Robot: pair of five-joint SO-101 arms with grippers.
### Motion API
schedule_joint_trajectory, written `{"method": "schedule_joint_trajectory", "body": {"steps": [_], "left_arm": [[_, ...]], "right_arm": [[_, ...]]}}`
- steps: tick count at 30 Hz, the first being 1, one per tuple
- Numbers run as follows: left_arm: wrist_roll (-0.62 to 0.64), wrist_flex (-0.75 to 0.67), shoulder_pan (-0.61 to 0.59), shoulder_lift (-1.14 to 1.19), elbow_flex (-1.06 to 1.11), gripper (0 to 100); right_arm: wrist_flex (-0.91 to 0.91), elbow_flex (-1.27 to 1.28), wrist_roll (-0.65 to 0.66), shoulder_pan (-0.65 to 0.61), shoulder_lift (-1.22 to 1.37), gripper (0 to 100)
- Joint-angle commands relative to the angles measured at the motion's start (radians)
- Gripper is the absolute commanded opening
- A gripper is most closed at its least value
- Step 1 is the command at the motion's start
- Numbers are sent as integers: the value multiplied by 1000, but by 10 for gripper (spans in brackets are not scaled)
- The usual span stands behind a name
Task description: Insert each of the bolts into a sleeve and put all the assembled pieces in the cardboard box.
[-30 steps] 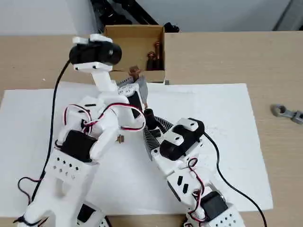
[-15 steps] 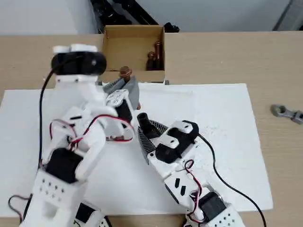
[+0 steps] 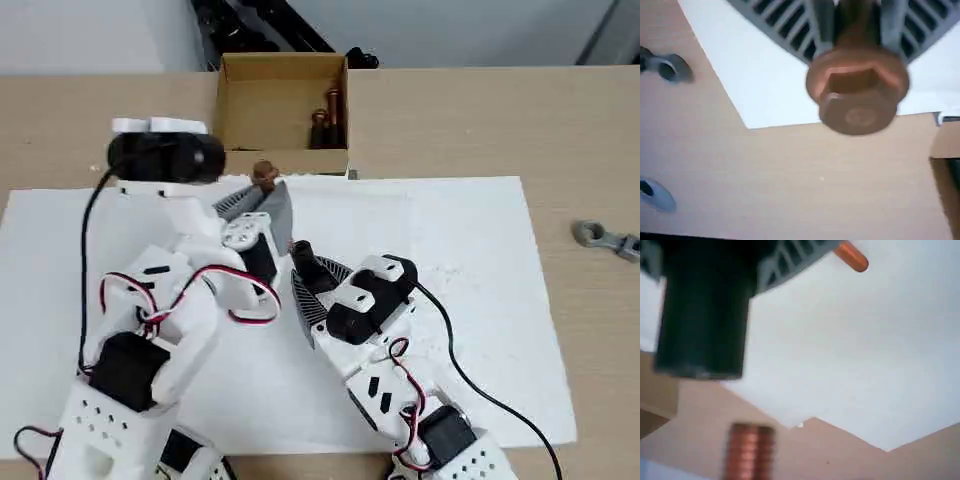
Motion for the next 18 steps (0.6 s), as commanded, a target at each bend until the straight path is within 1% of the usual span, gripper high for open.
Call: {"method": "schedule_joint_trajectory", "body": {"steps": [1, 11, 14, 18], "left_arm": [[-6, 3, 41, -26, -15, 5], [-6, 95, 40, -26, -68, 5], [-8, 80, 40, -25, -56, 5], [-9, 3, 11, -25, -19, 5]], "right_arm": [[-8, -15, -9, -10, -18, 1], [1, -8, -9, -10, -61, 1], [1, -8, -9, -10, -71, 1], [1, 15, -9, -15, -73, 1]]}}
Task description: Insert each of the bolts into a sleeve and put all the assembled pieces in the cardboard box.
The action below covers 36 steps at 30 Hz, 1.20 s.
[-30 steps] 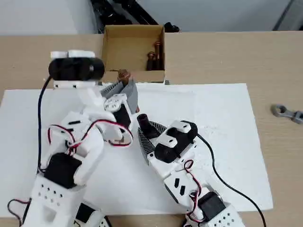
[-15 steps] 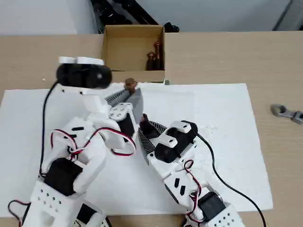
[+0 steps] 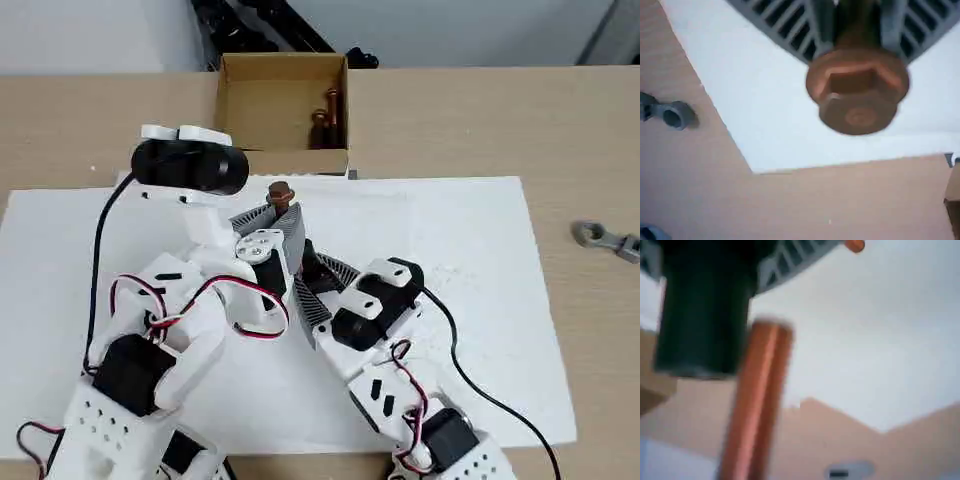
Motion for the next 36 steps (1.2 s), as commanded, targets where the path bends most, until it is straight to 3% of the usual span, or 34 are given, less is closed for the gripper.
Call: {"method": "schedule_joint_trajectory", "body": {"steps": [1, 11, 20, 36], "left_arm": [[-9, -80, -34, -23, -8, 5], [-9, -127, -46, -20, 13, 5], [-6, -269, -48, -18, 162, 5], [-14, -135, -3, -20, 165, 5]], "right_arm": [[-1, 5, -9, -10, -22, 1], [-1, 5, -9, -10, -28, 1], [-1, 5, -9, -12, -28, 1], [-1, 3, -9, -12, -28, 1]]}}
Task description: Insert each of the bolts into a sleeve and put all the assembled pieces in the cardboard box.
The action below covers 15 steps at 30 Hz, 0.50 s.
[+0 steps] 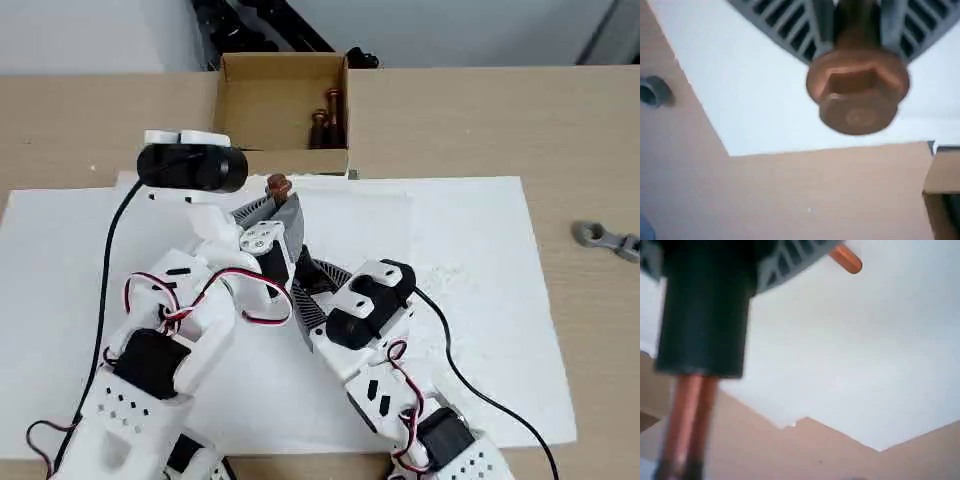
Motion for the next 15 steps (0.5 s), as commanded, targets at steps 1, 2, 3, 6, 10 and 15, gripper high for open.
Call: {"method": "schedule_joint_trajectory", "body": {"steps": [1, 2, 3, 6, 10, 15], "left_arm": [[-25, 37, 35, -20, -8, 5], [-38, 40, 38, -20, -12, 5], [-48, 41, 38, -20, -13, 5], [-57, 58, 38, -17, -15, 21], [-58, 117, 35, 3, -15, 140], [-58, 190, 21, 5, -41, 186]], "right_arm": [[-1, -18, -9, -4, -22, 1], [-1, -18, -9, -4, -22, 1], [-1, -18, -9, -4, -22, 1], [-1, -18, -8, -2, -22, 1], [-7, -18, -8, -1, -22, 1], [-5, -18, -8, 1, -22, 4]]}}
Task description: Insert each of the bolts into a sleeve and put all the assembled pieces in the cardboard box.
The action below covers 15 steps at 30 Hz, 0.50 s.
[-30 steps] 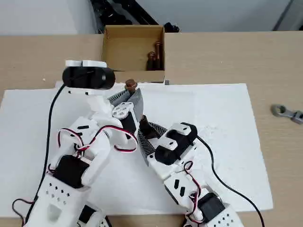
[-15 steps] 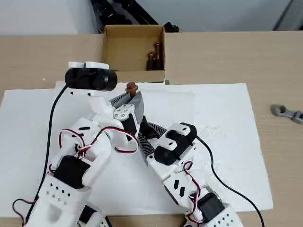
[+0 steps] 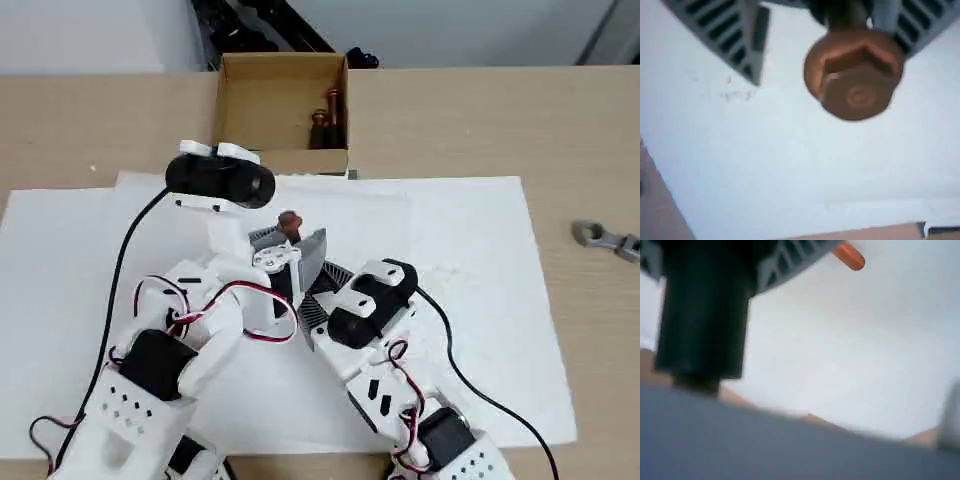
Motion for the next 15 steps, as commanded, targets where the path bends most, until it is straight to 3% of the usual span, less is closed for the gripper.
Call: {"method": "schedule_joint_trajectory", "body": {"steps": [1, 7, 9, 15], "left_arm": [[-11, 57, -29, -2, -58, 194], [-17, 252, -120, 5, -203, 239], [-74, 304, -130, 5, -245, 239], [-114, 347, -261, 5, -302, 230]], "right_arm": [[-5, -18, -5, -2, -21, 4], [-4, -31, -5, 1, -16, 4], [-4, -46, -5, 18, -12, 4], [-2, -104, -3, 91, 39, 3]]}}
